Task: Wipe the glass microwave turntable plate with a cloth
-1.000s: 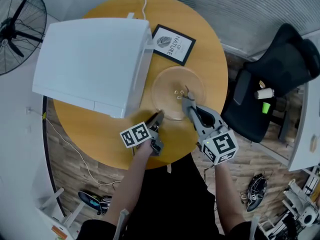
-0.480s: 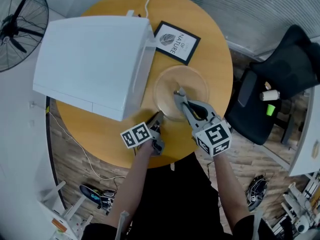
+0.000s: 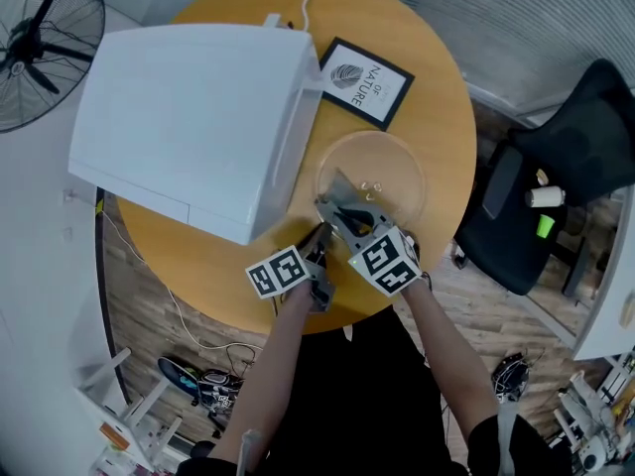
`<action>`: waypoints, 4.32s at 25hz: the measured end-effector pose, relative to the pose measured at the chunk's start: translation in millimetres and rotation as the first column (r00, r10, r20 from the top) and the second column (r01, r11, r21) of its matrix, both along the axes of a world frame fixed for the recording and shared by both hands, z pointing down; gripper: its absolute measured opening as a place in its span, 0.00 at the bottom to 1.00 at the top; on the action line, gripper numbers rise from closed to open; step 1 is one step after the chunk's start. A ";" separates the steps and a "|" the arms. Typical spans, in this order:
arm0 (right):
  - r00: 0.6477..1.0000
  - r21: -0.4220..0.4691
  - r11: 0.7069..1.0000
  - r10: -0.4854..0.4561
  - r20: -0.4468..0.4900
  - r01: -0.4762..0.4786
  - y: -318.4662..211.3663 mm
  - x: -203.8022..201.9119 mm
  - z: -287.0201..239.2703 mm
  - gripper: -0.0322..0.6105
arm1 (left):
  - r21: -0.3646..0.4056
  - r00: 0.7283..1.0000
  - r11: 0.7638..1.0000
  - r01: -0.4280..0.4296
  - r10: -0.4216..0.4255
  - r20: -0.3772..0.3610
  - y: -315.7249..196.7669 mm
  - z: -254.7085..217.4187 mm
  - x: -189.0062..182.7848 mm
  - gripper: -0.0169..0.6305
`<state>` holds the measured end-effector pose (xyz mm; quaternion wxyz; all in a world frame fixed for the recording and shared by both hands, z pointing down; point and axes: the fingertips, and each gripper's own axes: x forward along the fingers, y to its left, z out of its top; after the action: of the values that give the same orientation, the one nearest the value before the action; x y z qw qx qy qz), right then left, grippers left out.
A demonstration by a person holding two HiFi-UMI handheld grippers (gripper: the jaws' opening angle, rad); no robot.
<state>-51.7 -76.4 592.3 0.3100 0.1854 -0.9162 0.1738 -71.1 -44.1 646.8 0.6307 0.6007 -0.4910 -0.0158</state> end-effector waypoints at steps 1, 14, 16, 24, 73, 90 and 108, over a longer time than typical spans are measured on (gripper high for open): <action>0.999 0.005 1.000 -0.027 -0.024 0.027 1.1 -5.5 6.7 0.08 | 0.001 1.000 1.000 -0.001 0.001 0.003 0.0 -0.1 0.0 0.06; 0.950 0.111 0.961 -0.225 -0.218 0.253 -20.4 -44.1 47.2 0.09 | -0.024 0.999 1.000 0.013 -0.012 0.049 1.0 1.9 -1.1 0.06; 0.947 0.136 0.956 -0.224 -0.228 0.259 -30.8 -43.7 47.4 0.08 | -0.025 0.998 0.999 0.025 -0.024 0.054 0.5 1.9 -1.2 0.06; 0.951 0.206 0.964 -0.103 -0.293 0.168 -94.9 -14.4 48.6 0.09 | -0.032 0.997 0.998 0.063 -0.061 0.055 0.8 2.5 -3.0 0.06; 0.883 0.123 0.892 -0.395 -0.254 0.434 34.9 6.8 50.0 0.08 | -0.012 0.995 0.997 0.074 -0.073 0.066 1.1 1.9 -3.7 0.05; 0.947 0.317 0.933 -0.069 -0.314 0.173 -107.5 37.9 46.4 0.08 | -0.011 0.996 0.998 0.067 -0.066 0.065 1.8 1.6 -3.7 0.05; 0.935 0.176 0.932 -0.275 -0.224 0.316 36.0 26.7 46.4 0.08 | -0.008 0.995 0.997 0.074 -0.073 0.065 0.9 1.4 -4.5 0.05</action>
<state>-25.0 -40.4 638.7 0.3999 0.0926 -0.9118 0.0085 -75.6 -43.2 648.2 0.6166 0.5793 -0.5328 -0.0171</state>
